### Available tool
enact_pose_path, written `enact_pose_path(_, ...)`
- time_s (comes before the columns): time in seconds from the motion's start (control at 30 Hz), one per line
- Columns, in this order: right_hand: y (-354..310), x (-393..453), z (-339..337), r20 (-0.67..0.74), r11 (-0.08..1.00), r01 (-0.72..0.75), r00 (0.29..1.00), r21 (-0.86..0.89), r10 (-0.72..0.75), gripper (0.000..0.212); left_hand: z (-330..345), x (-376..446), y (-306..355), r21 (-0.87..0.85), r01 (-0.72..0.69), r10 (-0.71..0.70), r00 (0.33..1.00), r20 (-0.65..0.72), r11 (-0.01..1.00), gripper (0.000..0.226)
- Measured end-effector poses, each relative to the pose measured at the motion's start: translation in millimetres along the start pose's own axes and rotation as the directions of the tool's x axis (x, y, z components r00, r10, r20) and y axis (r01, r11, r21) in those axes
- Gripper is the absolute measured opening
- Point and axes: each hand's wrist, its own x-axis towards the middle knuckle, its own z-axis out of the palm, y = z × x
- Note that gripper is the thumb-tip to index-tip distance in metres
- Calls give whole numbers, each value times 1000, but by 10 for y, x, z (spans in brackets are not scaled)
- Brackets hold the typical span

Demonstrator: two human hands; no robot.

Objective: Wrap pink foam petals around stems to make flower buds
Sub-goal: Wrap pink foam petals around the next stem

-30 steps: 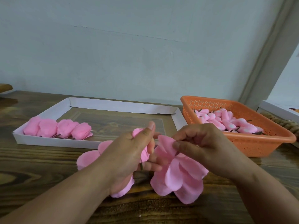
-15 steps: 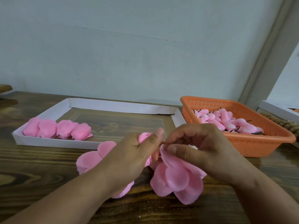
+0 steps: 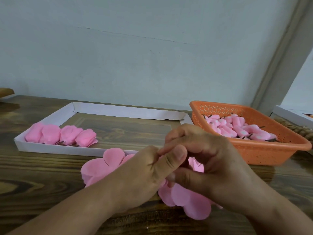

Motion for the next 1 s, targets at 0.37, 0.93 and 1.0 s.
enact_pose_path(0.37,-19,18,46,-5,992,83,996,-91,-84,8,47,13,-22,-30,-69,69,998,13,997,101)
enact_pose_path(0.93,-41,-20,115,-164,998,25,986,-61,-35,10,80,56,-58,-350,-11,-50,985,-165,937,108)
enact_pose_path(1.0,-62,-11,19,-248,999,32,969,22,-26,12,32,76,-78,-327,18,-131,935,-329,945,101)
